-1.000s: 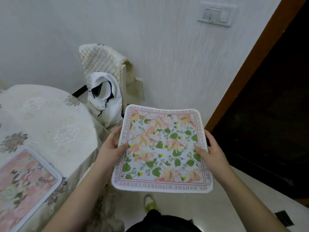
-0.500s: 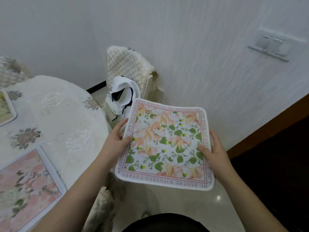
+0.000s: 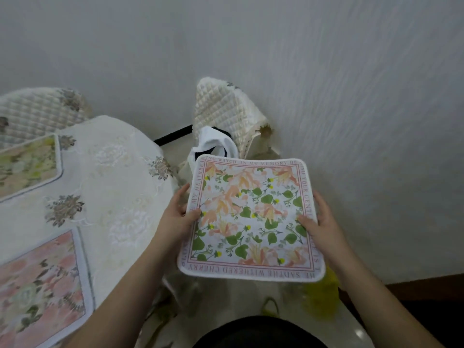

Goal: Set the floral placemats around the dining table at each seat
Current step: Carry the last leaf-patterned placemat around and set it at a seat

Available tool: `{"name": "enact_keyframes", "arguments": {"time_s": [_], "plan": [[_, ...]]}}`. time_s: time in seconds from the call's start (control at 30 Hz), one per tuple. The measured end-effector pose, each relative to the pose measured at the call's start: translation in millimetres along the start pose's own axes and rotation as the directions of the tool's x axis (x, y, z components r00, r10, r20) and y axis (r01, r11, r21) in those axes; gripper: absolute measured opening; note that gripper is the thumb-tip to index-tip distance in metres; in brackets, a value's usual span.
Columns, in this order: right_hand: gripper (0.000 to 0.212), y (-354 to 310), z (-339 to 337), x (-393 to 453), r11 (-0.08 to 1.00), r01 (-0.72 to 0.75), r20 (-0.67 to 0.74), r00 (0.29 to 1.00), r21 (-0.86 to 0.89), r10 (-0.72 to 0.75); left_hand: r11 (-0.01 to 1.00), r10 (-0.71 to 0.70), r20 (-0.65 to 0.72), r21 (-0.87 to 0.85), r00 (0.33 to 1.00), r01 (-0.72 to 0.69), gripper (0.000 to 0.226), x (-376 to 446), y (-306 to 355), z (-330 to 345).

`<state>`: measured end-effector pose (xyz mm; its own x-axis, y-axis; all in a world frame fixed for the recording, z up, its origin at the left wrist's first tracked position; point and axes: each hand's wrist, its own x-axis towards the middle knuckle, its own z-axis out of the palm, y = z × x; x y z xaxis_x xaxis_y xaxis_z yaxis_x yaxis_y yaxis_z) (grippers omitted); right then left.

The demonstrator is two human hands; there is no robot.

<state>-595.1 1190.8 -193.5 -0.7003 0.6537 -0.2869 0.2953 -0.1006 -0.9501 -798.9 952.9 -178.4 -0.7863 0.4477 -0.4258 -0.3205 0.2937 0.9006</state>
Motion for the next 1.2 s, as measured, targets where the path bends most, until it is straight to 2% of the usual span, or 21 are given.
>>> {"name": "enact_keyframes", "arguments": {"time_s": [0.13,0.37,0.6,0.9,1.2], "plan": [[0.059,-19.1,-9.8,52.2,0.998,0.034,0.057,0.998,-0.052,-0.031,1.0,0.018,-0.082,0.026,0.996,-0.016,0.069,19.9,13.6,17.0],[0.058,-33.7,5.6,119.0,0.994,0.046,0.207,0.978,-0.103,-0.024,0.999,0.004,-0.214,-0.042,0.977,-0.013,0.065,33.0,19.3,14.3],[0.059,-49.9,57.7,162.1,0.991,0.08,0.35,0.936,-0.112,-0.036,0.995,-0.028,-0.341,-0.104,0.94,-0.008,0.066,51.4,16.3,-28.1],[0.065,-81.1,129.9,209.3,0.986,0.086,0.404,0.914,-0.145,-0.021,0.981,-0.03,-0.388,-0.19,0.921,-0.049,0.064,94.1,16.3,-87.5],[0.055,-99.4,210.4,239.6,0.953,0.205,0.498,0.864,-0.222,-0.069,0.971,-0.05,-0.461,-0.229,0.886,-0.065,0.063,116.7,10.4,-147.1]]}}
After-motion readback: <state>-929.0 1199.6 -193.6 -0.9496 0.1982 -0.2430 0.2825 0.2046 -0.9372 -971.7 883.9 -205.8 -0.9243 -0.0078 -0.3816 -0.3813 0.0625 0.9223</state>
